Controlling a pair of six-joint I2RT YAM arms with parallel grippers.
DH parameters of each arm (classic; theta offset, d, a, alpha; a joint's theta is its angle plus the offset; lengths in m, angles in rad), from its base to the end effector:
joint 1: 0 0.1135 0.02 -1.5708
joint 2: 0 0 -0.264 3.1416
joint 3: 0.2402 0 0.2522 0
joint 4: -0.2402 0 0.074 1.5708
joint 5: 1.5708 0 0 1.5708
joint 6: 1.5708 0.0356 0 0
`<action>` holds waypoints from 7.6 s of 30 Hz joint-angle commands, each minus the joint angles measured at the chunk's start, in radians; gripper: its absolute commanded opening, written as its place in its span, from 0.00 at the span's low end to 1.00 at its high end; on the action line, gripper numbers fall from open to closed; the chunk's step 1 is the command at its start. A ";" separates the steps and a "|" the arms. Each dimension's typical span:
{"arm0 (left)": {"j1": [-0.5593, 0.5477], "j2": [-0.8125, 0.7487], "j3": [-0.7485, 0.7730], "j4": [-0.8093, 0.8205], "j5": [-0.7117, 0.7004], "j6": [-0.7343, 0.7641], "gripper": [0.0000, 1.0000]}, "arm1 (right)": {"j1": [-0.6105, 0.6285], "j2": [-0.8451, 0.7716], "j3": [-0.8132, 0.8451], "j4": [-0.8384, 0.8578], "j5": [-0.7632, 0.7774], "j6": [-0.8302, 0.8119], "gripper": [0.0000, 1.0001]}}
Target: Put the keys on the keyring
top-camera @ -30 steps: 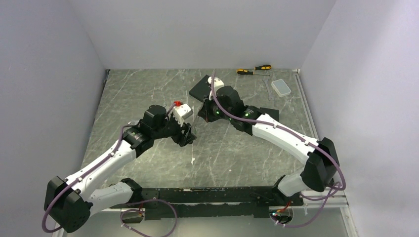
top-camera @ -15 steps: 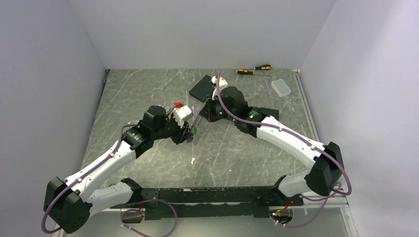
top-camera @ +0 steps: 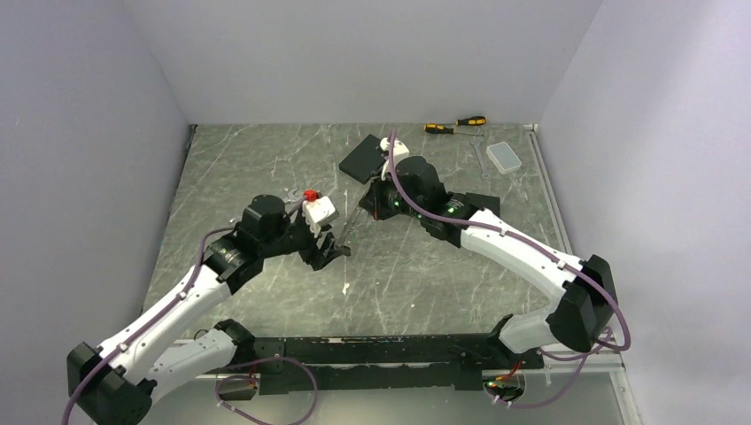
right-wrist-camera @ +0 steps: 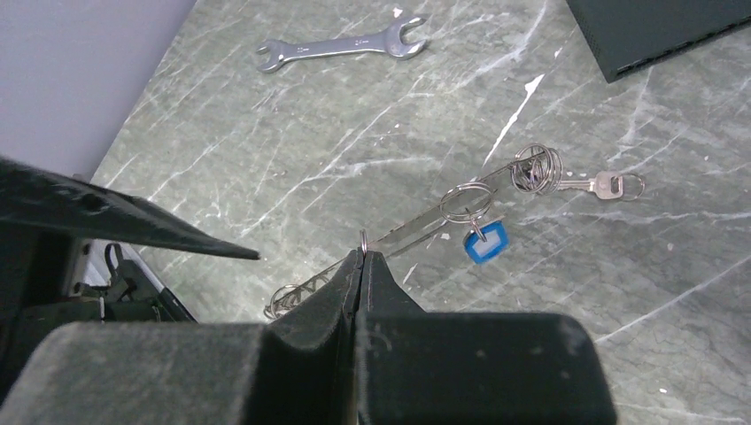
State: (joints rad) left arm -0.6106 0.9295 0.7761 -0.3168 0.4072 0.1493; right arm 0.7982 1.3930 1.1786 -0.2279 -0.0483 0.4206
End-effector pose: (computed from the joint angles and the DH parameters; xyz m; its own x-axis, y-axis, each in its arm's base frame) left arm 0.1627 -0.1311 0.2986 -0.2457 0.3387 -0.9083 0.8619 0.5051 -0.0448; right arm 0.2252 0.2335 0.3330 -0.5772 -0.0079 -0.8166 -0.5587 0.7330 0.3879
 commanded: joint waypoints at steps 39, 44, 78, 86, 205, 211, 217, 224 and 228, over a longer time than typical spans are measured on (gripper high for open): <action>-0.003 -0.237 -0.264 0.353 -0.006 0.338 0.54 | 0.000 -0.312 -0.108 0.102 0.053 -0.020 0.00; -0.002 -0.269 -0.265 0.355 0.009 0.323 0.62 | 0.000 -0.315 -0.117 0.105 0.029 -0.016 0.00; -0.032 0.223 0.110 0.589 0.101 0.006 0.83 | 0.001 -0.277 -0.136 0.135 0.016 0.006 0.00; -0.045 0.299 0.147 0.553 0.126 0.024 0.66 | 0.002 -0.283 -0.139 0.141 0.011 0.003 0.00; -0.195 0.039 -0.080 0.548 -0.047 0.363 0.00 | -0.408 -0.308 -0.648 0.849 -0.789 0.317 0.12; -0.196 0.037 -0.081 0.554 -0.051 0.362 0.00 | -0.407 -0.334 -0.643 0.769 -0.775 0.270 0.03; -0.196 0.036 -0.074 0.504 -0.034 0.425 0.00 | -0.408 -0.354 -0.590 0.622 -0.764 0.184 0.00; -0.196 0.008 -0.080 0.439 0.001 0.521 0.00 | -0.408 -0.408 -0.509 0.377 -0.695 0.011 0.00; -0.196 0.010 -0.074 0.444 -0.010 0.497 0.00 | -0.408 -0.398 -0.453 0.326 -0.687 -0.013 0.11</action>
State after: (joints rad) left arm -0.8066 0.9695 0.6537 0.1139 0.3817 0.6289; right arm 0.3996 1.0069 0.6369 0.1688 -0.7887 0.4957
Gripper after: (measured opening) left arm 0.025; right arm 0.026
